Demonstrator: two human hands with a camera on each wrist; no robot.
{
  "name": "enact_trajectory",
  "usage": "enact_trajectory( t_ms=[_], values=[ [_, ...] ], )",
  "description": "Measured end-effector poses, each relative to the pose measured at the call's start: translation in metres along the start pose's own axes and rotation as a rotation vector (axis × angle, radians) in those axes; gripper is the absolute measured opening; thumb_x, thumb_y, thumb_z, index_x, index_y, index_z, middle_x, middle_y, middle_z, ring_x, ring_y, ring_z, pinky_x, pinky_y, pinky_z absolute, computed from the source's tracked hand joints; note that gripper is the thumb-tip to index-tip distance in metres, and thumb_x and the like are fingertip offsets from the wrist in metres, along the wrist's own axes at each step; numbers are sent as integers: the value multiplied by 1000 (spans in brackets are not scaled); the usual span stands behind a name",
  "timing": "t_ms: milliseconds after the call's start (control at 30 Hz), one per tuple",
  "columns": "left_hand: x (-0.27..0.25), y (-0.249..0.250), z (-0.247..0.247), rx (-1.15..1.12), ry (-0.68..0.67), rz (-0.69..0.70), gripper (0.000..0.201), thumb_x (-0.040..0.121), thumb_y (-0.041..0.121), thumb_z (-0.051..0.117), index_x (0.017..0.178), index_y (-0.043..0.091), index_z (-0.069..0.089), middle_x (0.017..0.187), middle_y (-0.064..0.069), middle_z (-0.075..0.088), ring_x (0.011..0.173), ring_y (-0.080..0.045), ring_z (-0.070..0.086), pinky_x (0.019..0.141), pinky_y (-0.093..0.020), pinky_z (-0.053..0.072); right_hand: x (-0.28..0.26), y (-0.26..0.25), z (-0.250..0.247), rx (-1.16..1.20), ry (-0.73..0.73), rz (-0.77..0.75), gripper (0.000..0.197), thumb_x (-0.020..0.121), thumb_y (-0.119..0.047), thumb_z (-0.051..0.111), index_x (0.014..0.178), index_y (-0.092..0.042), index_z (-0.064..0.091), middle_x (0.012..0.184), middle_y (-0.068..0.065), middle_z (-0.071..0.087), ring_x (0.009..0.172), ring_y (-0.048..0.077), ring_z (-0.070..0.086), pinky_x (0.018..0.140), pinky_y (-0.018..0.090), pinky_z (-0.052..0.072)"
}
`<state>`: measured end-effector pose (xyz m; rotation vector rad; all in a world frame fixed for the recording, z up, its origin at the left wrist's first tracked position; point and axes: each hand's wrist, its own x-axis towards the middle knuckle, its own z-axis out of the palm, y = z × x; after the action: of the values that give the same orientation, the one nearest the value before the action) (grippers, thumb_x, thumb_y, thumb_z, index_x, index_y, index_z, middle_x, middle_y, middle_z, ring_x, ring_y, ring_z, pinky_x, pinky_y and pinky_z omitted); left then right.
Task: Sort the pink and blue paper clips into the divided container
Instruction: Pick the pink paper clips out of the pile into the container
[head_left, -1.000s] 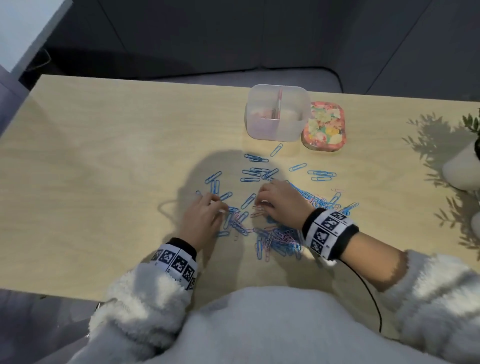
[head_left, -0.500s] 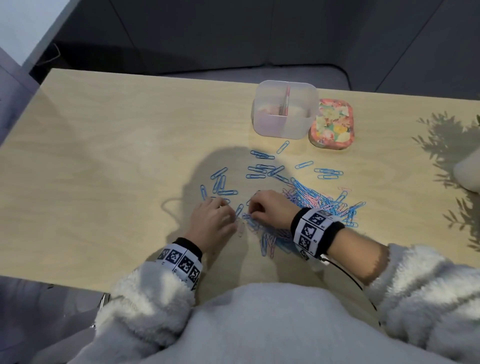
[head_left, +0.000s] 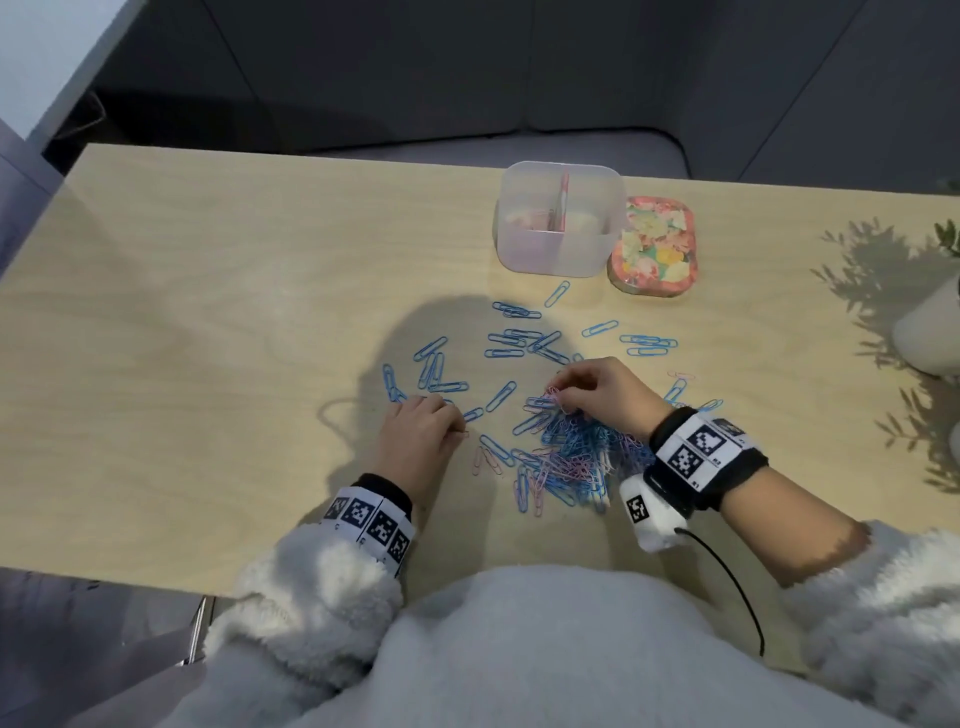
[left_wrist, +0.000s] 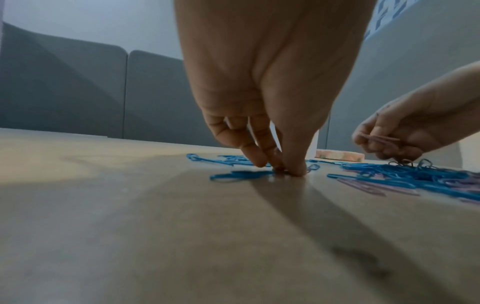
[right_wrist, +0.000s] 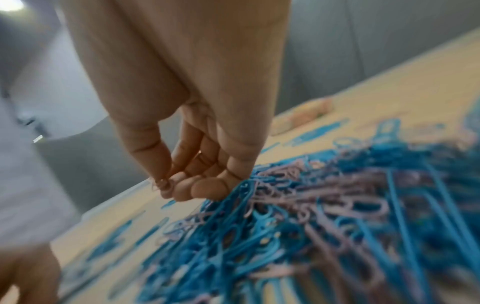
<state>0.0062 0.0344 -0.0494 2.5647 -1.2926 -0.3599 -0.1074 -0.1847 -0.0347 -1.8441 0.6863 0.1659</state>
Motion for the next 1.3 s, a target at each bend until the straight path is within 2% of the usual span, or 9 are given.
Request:
enact_trajectory(
  t_ms=[167, 333, 433, 500, 600, 867, 1067, 1200, 1300],
  values=[
    [5, 0, -2, -116, 70, 18, 11, 85, 17, 50, 83, 14, 61, 83, -2, 65, 78, -27, 56, 69, -34, 39, -4, -1, -5, 577, -18, 194, 23, 88, 8, 43, 78, -8, 57, 65, 7, 58, 49, 9, 62, 43, 17, 48],
    [9, 12, -14, -705, -100, -214, 22, 93, 4, 42, 107, 13, 56, 80, 1, 54, 72, -13, 53, 60, -5, 41, -3, -9, -10, 851, -114, 356, 30, 89, -11, 28, 75, -8, 55, 58, 4, 52, 49, 17, 55, 47, 23, 43],
    [19, 24, -11, -687, -212, -236, 15, 93, 12, 43, 94, 12, 59, 82, 1, 58, 72, -11, 55, 64, -8, 42, 3, -11, -3, 509, -80, 276, 32, 94, -25, 42, 68, -11, 53, 56, 3, 44, 45, 13, 39, 43, 20, 30],
    [28, 34, -7, -607, -237, -195, 15, 91, 26, 51, 84, 14, 57, 82, -7, 62, 75, -20, 57, 72, -29, 46, 7, -9, 4, 18, -6, 34, 17, 87, -19, 60, 72, -11, 60, 59, 2, 48, 52, 14, 41, 50, 23, 35],
    [42, 53, 0, -356, -266, -113, 19, 87, 35, 57, 80, 17, 53, 83, -4, 58, 78, -21, 54, 67, -32, 39, 10, -10, 10, -359, 10, -78, 11, 77, -16, 71, 85, -11, 67, 60, -7, 46, 59, 13, 44, 54, 19, 32],
    [52, 37, -2, -216, -230, -81, 11, 90, 19, 52, 93, 9, 56, 101, -9, 58, 93, -25, 55, 82, -37, 45, 11, -1, 3, -372, 20, -30, 5, 77, -16, 69, 78, -12, 66, 85, 10, 66, 80, 21, 56, 72, 31, 42],
    [37, 3, -13, -235, -128, 40, 13, 94, 14, 45, 95, 7, 56, 97, -5, 57, 86, -17, 49, 73, -24, 33, -2, 0, -10, -519, 255, -50, 13, 85, -22, 60, 94, -19, 69, 64, -5, 53, 73, 23, 50, 64, 27, 31],
    [15, -2, -8, -314, -226, 144, 13, 88, 16, 48, 93, 12, 59, 90, -2, 58, 83, -15, 51, 76, -26, 39, -6, -7, 7, -618, 136, -112, 21, 84, -33, 62, 100, -22, 70, 98, 3, 70, 95, 24, 62, 77, 32, 46],
    [3, -4, -3, -303, -264, 172, 18, 78, 27, 58, 93, 17, 59, 84, 5, 51, 78, -12, 46, 73, -24, 38, -6, -9, 15, -727, 73, -112, 28, 79, -43, 65, 96, -21, 70, 101, 1, 70, 97, 24, 62, 77, 33, 49]
  ],
)
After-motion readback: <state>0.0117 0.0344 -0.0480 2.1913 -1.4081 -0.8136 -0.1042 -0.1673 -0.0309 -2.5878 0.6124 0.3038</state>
